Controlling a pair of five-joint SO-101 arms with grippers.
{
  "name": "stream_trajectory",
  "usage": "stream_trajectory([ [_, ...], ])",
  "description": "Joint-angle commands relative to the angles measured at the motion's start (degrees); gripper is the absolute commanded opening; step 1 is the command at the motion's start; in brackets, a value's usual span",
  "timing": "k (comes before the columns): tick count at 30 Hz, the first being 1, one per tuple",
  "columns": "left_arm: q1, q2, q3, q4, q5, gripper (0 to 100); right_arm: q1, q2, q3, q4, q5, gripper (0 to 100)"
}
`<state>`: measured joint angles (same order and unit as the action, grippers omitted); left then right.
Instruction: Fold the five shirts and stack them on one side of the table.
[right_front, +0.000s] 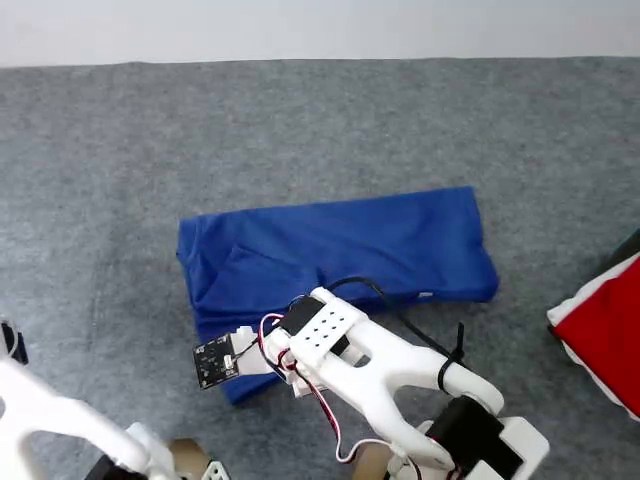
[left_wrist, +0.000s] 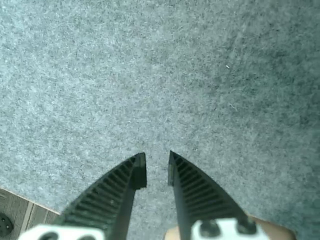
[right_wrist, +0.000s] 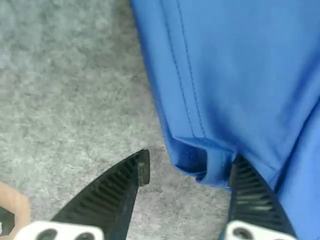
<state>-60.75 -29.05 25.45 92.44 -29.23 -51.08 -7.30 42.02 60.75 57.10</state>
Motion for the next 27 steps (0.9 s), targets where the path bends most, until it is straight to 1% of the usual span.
stream_trajectory([
  [1,0.0,-1.7,-0.3,-1.0,0.8,9,-0.5,-0.2,-0.8,-1.5,0.6,25.8],
  [7,0.0,-1.7,-0.3,-0.8,0.8,9,-0.5,-0.1,-0.7,-3.8,0.6,13.5],
  [13,0.0,-1.7,-0.2,-0.8,0.8,9,-0.5,0.2,-0.4,-3.8,0.6,13.2],
  [19,0.0,-1.7,-0.2,-0.8,0.8,9,-0.5,4.5,-0.8,-3.8,0.6,13.3],
  [27,0.0,-1.7,-0.2,-0.9,0.8,9,-0.3,5.1,-2.5,-3.7,0.6,12.8],
])
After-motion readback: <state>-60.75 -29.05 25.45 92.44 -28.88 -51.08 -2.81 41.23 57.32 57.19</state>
